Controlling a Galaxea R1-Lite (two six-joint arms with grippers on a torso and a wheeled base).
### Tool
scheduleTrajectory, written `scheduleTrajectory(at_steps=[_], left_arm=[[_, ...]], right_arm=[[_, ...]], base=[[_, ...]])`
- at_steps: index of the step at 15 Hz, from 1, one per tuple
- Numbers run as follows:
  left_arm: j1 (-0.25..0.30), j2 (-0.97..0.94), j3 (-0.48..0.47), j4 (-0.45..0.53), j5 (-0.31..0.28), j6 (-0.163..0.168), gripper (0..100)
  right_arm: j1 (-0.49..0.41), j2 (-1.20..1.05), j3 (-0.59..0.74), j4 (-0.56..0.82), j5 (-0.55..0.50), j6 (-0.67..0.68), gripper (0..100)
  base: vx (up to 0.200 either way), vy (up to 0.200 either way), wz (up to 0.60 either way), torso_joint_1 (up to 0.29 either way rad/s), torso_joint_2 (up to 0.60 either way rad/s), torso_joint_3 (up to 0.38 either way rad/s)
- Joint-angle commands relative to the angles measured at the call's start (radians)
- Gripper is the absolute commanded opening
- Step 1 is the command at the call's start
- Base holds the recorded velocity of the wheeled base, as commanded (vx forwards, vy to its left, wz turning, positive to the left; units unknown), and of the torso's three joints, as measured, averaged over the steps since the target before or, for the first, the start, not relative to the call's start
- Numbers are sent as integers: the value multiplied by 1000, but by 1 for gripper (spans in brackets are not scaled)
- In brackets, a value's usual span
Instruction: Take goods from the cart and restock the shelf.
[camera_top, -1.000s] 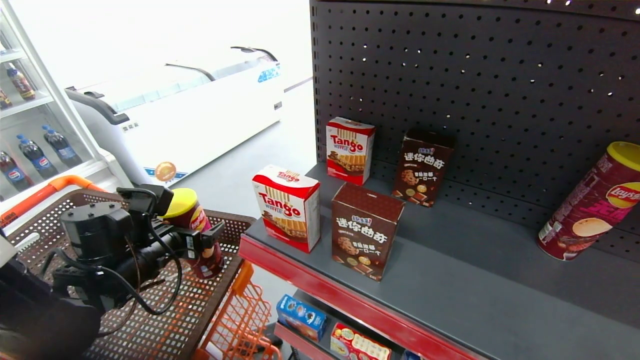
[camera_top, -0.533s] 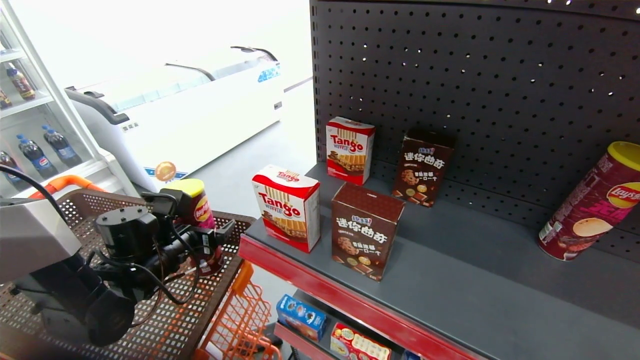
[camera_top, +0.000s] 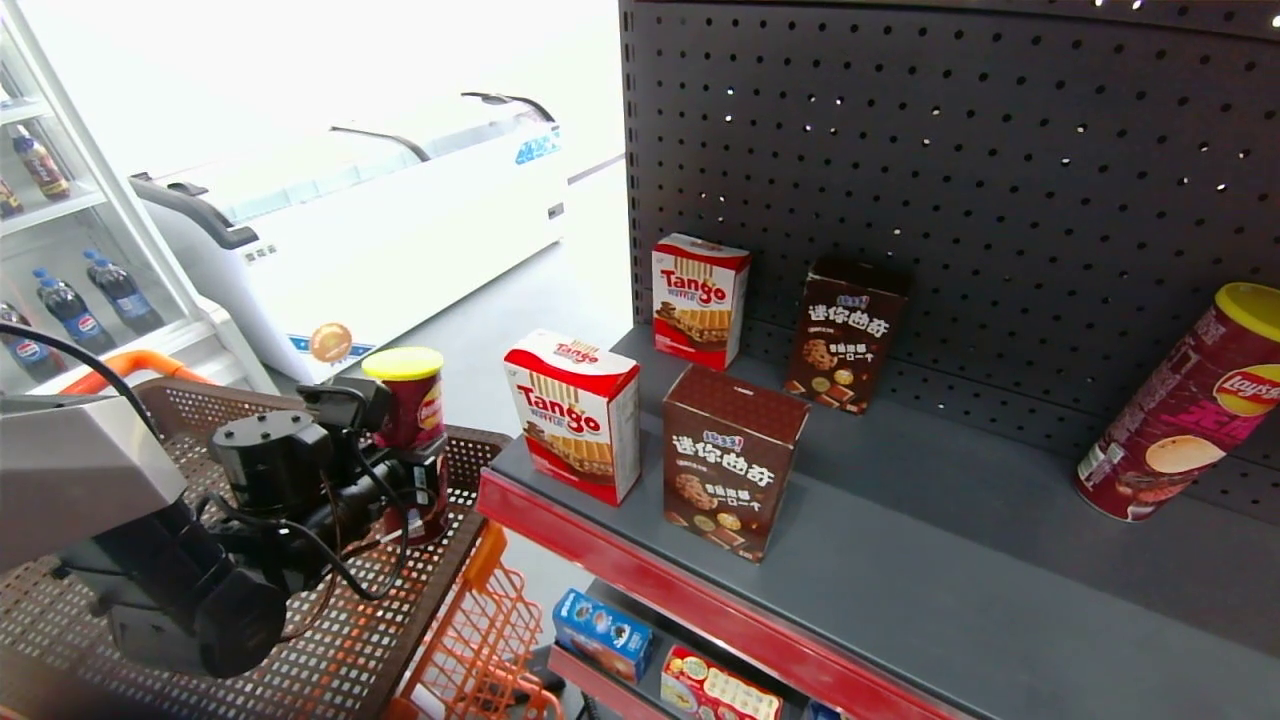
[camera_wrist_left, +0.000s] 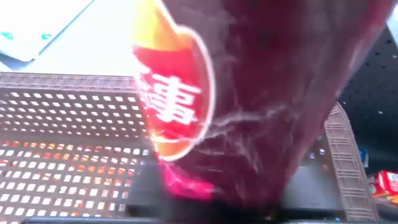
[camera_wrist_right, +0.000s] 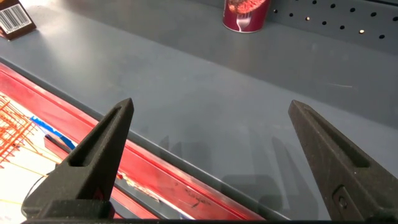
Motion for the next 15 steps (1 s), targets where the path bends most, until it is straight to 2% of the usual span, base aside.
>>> scheduleTrajectory(at_steps=[1, 3, 7, 10, 12, 15], left_arm=[[-3, -22, -3, 4, 0, -1, 0], [-17, -83, 11, 7, -3, -1, 0], [-24, -362, -3, 326, -18, -6, 0], [-27, -546, 12, 470, -101, -7, 0], [-53, -634, 9, 527, -99, -10, 0], [-63, -672, 14, 530, -101, -12, 0]], right_arm=[[1, 1, 0, 0, 0, 0, 100], [1, 1, 0, 0, 0, 0, 100], [1, 1, 0, 0, 0, 0, 100], [1, 1, 0, 0, 0, 0, 100], [1, 1, 0, 0, 0, 0, 100], [1, 1, 0, 0, 0, 0, 100]], base=[[0, 0, 0, 0, 0, 0], [0, 0, 0, 0, 0, 0], [0, 0, 0, 0, 0, 0], [0, 0, 0, 0, 0, 0], [0, 0, 0, 0, 0, 0], [0, 0, 0, 0, 0, 0]])
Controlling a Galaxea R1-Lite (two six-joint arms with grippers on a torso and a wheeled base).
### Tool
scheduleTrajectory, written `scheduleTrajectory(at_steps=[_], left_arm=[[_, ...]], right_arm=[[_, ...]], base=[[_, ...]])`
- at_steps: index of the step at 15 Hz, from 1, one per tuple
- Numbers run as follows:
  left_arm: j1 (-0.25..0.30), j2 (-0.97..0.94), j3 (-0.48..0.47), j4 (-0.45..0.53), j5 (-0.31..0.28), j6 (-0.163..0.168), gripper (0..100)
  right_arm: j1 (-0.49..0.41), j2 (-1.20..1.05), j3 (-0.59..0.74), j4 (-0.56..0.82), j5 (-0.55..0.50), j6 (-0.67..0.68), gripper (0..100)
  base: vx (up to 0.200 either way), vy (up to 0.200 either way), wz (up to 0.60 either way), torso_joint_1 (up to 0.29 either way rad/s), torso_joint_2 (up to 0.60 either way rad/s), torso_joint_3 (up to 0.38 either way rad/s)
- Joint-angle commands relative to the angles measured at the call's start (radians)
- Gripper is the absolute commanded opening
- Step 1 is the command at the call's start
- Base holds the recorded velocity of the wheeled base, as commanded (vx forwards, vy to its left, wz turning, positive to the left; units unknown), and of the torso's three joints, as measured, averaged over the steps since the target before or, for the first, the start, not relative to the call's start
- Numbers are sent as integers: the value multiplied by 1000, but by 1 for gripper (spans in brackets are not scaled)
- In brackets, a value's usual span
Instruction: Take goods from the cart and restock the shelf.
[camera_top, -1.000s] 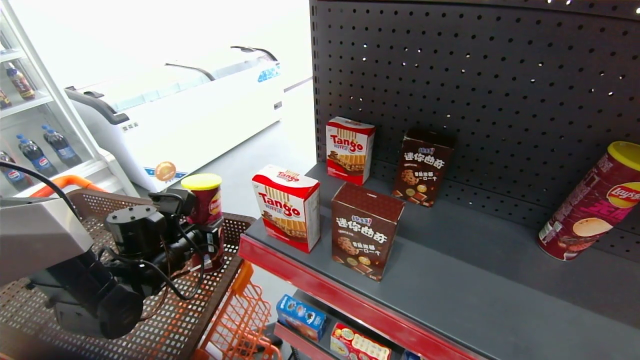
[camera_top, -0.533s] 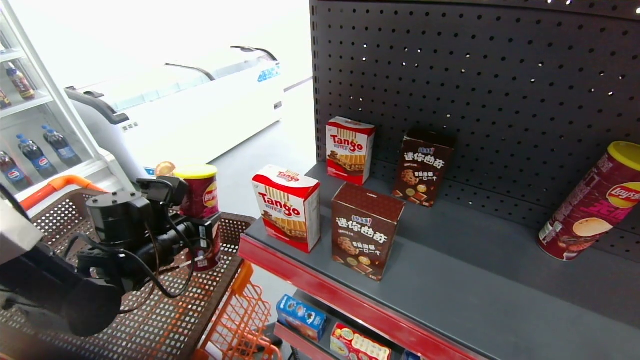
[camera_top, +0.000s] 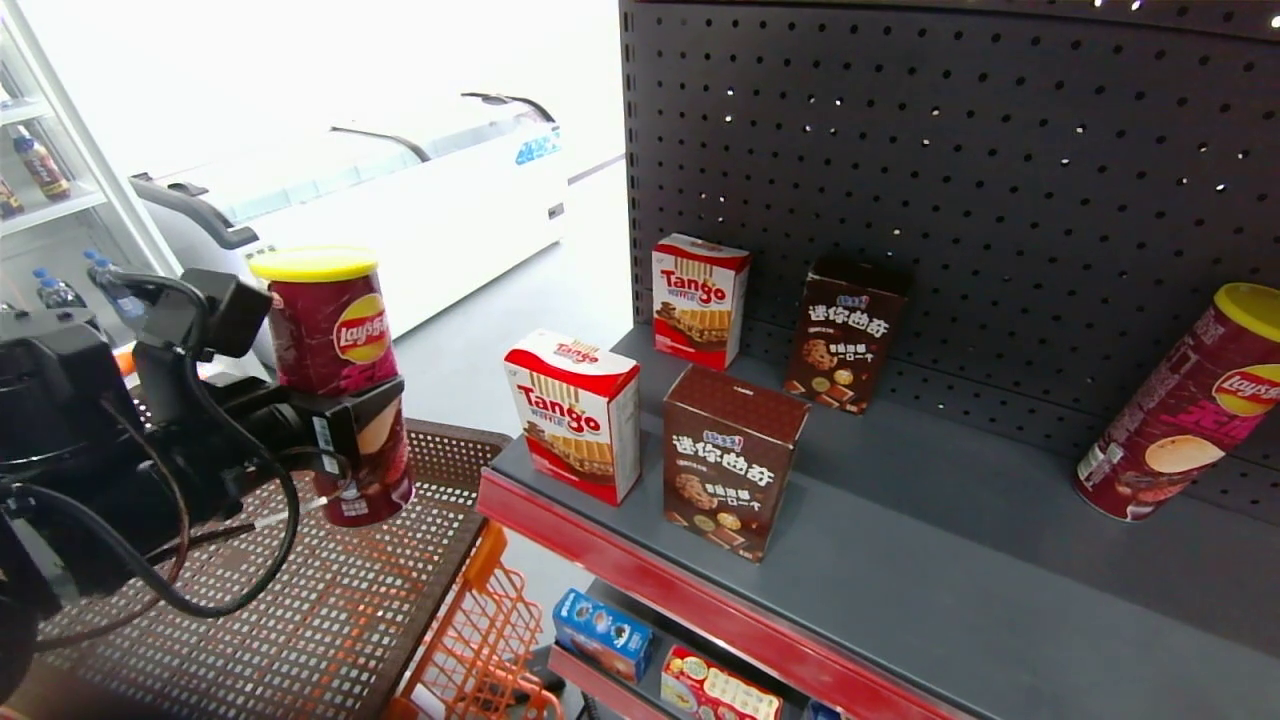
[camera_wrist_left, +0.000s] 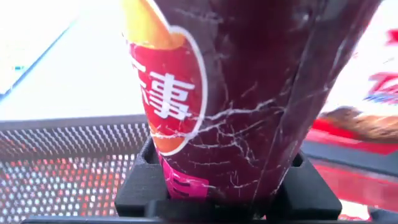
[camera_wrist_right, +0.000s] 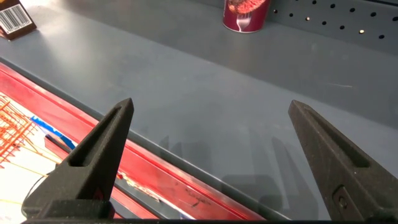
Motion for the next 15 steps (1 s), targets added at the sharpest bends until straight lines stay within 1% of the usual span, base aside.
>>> scheduleTrajectory(at_steps=[1, 2, 4, 5, 7, 9, 10, 12, 14, 15], left_arm=[[-38, -97, 0, 6, 2, -1, 0], [-38, -97, 0, 6, 2, -1, 0], [-41, -162, 15, 46, 0, -1, 0], [-55, -185, 20, 69, -3, 2, 0], [-116, -211, 18, 80, -1, 0, 0], [-194, -231, 29, 75, -1, -1, 0], [-205, -246, 35, 78, -3, -1, 0], [-247, -254, 49, 72, -16, -1, 0], [-257, -257, 49, 72, -33, 2, 0], [-267, -258, 43, 74, -32, 3, 0]], right_arm=[[0, 1, 0, 0, 2, -1, 100], [0, 1, 0, 0, 2, -1, 100], [0, 1, 0, 0, 0, -1, 100], [0, 1, 0, 0, 0, -1, 100], [0, 1, 0, 0, 0, -1, 100], [0, 1, 0, 0, 0, -1, 100], [0, 1, 0, 0, 0, -1, 100], [0, 1, 0, 0, 0, -1, 100], [0, 1, 0, 0, 0, -1, 100], [0, 1, 0, 0, 0, -1, 100]], base=[[0, 0, 0, 0, 0, 0], [0, 0, 0, 0, 0, 0], [0, 0, 0, 0, 0, 0], [0, 0, 0, 0, 0, 0], [0, 0, 0, 0, 0, 0], [0, 0, 0, 0, 0, 0], [0, 0, 0, 0, 0, 0], [0, 0, 0, 0, 0, 0], [0, 0, 0, 0, 0, 0], [0, 0, 0, 0, 0, 0]])
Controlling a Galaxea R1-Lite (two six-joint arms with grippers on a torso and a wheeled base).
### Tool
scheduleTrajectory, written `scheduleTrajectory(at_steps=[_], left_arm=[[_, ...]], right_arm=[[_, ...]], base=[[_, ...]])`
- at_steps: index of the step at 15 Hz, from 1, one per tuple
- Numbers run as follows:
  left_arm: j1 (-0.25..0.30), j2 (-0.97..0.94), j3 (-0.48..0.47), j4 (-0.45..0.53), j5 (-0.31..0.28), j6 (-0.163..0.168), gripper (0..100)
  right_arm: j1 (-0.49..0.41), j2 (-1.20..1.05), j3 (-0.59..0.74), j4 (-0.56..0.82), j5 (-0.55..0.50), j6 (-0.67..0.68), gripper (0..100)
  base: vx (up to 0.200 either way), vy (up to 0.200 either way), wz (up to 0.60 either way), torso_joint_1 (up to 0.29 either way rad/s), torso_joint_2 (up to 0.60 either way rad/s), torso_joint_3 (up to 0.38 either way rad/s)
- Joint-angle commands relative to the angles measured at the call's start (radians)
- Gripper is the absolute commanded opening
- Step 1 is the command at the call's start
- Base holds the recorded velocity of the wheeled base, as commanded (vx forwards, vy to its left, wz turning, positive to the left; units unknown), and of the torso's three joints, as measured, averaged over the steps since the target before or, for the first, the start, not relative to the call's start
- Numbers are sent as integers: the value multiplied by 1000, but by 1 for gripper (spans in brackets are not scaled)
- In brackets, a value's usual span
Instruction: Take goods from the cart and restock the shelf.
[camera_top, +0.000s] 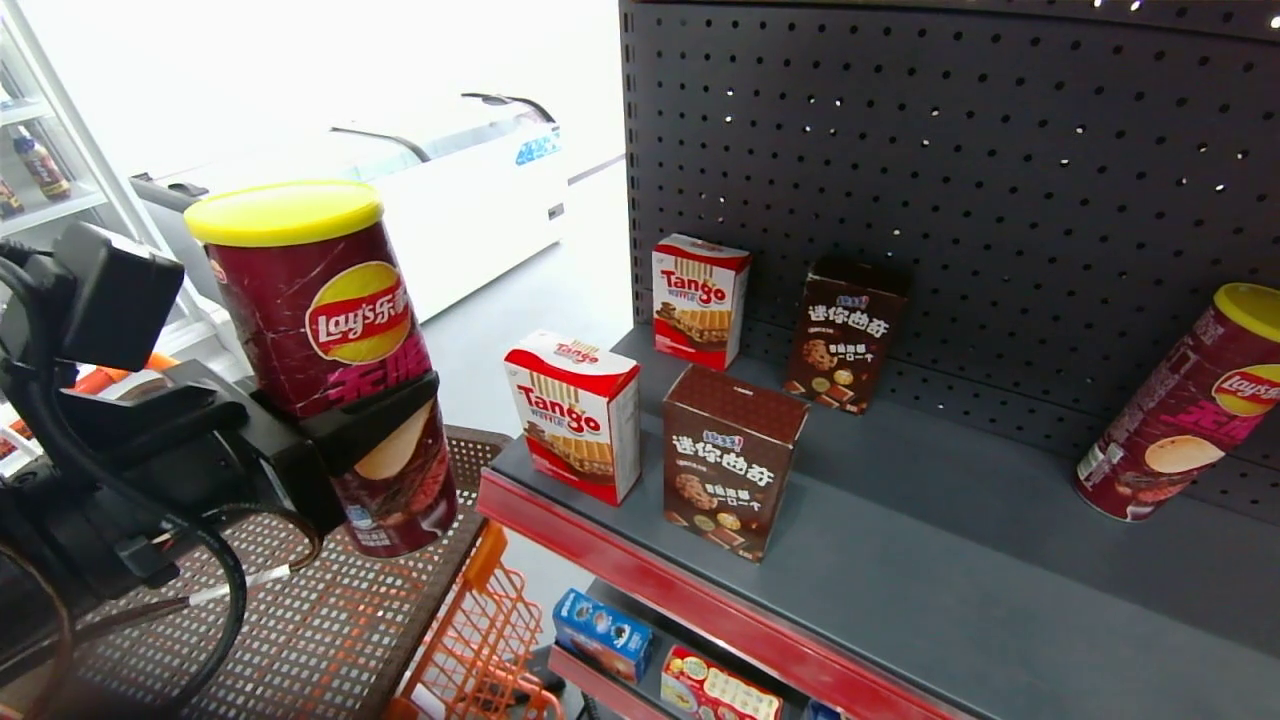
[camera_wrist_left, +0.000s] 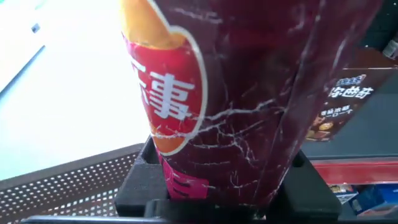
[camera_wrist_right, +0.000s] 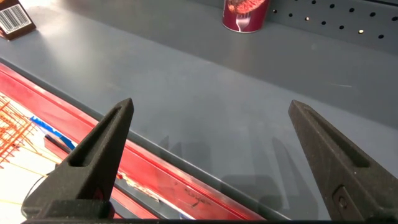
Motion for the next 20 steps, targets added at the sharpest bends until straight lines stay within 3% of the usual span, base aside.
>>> scheduleTrajectory(at_steps=[1, 7, 12, 15, 20], left_arm=[[-33, -19, -1, 3, 5, 1, 0], [-39, -17, 2, 1, -6, -4, 0], [-111, 4, -1, -2, -93, -4, 0], [-151, 23, 2, -3, -112, -4, 0], [-172, 27, -21, 3, -135, -5, 0]], right_arm=[[0, 1, 0, 0, 0, 0, 100], [0, 1, 0, 0, 0, 0, 100], [0, 1, 0, 0, 0, 0, 100], [0, 1, 0, 0, 6, -3, 100], [0, 1, 0, 0, 6, -2, 100]], base=[[0, 0, 0, 0, 0, 0], [0, 0, 0, 0, 0, 0], [0, 0, 0, 0, 0, 0], [0, 0, 0, 0, 0, 0], [0, 0, 0, 0, 0, 0]])
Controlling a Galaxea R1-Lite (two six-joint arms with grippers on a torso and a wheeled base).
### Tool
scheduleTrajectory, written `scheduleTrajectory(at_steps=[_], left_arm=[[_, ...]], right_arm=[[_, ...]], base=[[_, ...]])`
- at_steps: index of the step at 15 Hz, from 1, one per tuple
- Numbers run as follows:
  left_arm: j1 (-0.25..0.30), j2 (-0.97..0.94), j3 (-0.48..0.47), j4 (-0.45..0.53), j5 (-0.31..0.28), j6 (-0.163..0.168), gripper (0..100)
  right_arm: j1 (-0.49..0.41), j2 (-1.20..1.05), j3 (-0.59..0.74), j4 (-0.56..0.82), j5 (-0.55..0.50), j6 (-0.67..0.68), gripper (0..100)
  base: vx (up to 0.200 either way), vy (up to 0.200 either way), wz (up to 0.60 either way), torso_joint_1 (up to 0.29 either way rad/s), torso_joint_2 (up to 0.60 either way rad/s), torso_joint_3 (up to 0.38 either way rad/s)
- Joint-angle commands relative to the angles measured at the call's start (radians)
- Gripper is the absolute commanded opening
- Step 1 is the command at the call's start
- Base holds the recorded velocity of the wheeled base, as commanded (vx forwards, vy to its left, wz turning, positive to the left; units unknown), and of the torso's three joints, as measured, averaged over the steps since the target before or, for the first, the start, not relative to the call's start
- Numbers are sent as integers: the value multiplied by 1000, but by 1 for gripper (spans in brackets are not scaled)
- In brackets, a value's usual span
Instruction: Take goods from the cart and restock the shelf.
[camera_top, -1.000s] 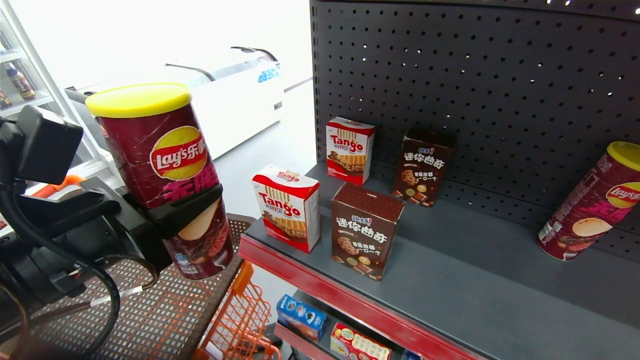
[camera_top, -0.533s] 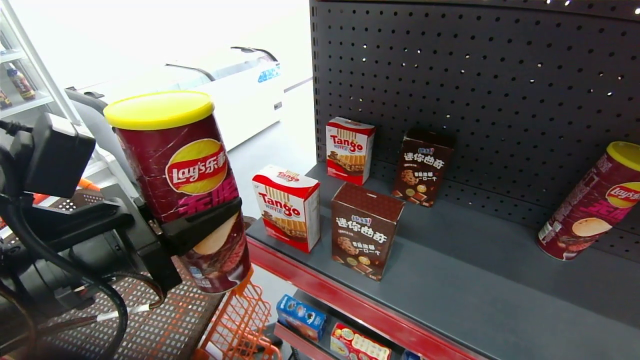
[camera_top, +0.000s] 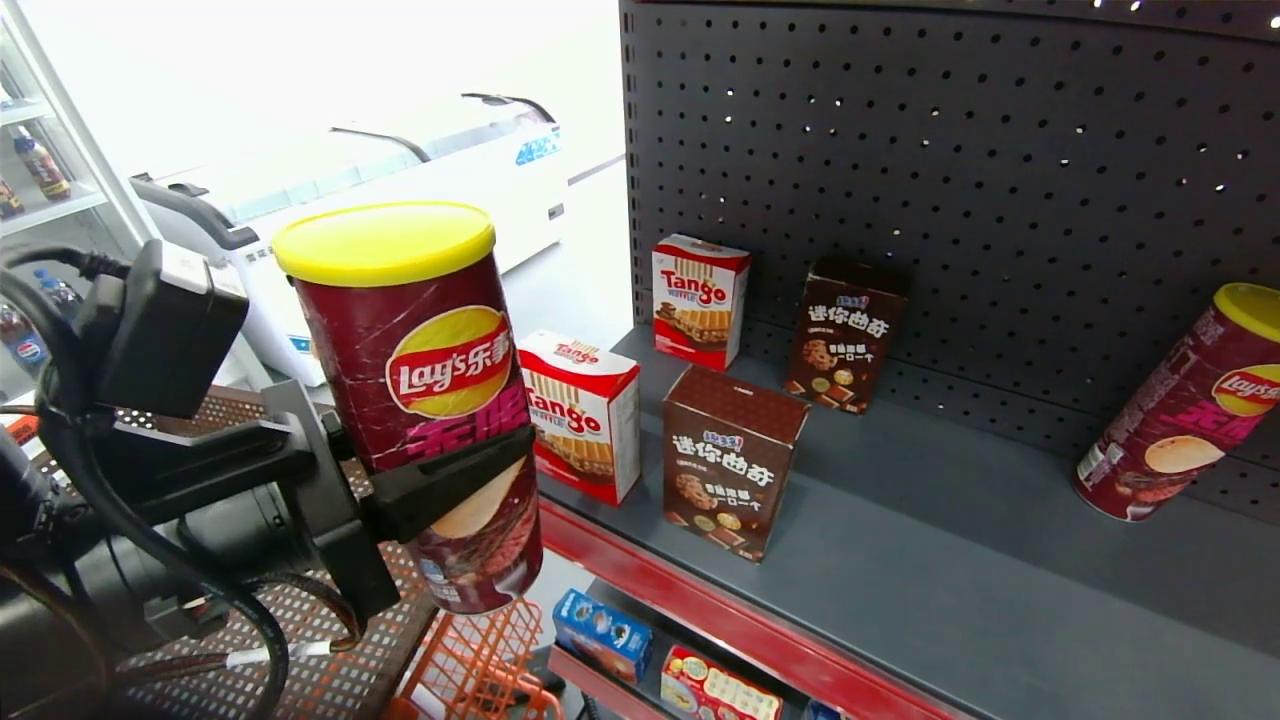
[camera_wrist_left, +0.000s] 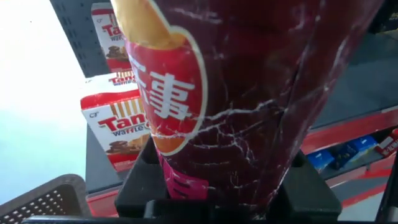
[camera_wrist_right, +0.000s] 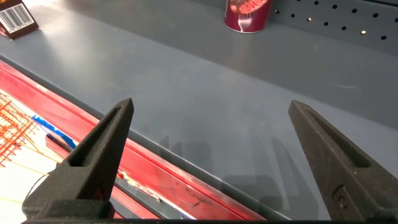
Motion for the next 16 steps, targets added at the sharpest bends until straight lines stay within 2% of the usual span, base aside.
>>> scheduleTrajectory(at_steps=[1, 5, 13, 14, 16], left_arm=[[-7, 4, -18, 0, 0, 0, 0], [-8, 36, -66, -5, -29, 0, 0], [-13, 49, -75, -7, -58, 0, 0], [-33, 49, -87, -5, -65, 0, 0], [-39, 50, -106, -4, -65, 0, 0]], right_arm=[[0, 1, 0, 0, 0, 0, 100], [0, 1, 0, 0, 0, 0, 100], [0, 1, 0, 0, 0, 0, 100], [0, 1, 0, 0, 0, 0, 100], [0, 1, 0, 0, 0, -2, 100]], base=[[0, 0, 0, 0, 0, 0], [0, 0, 0, 0, 0, 0], [0, 0, 0, 0, 0, 0], [0, 0, 0, 0, 0, 0], [0, 0, 0, 0, 0, 0]])
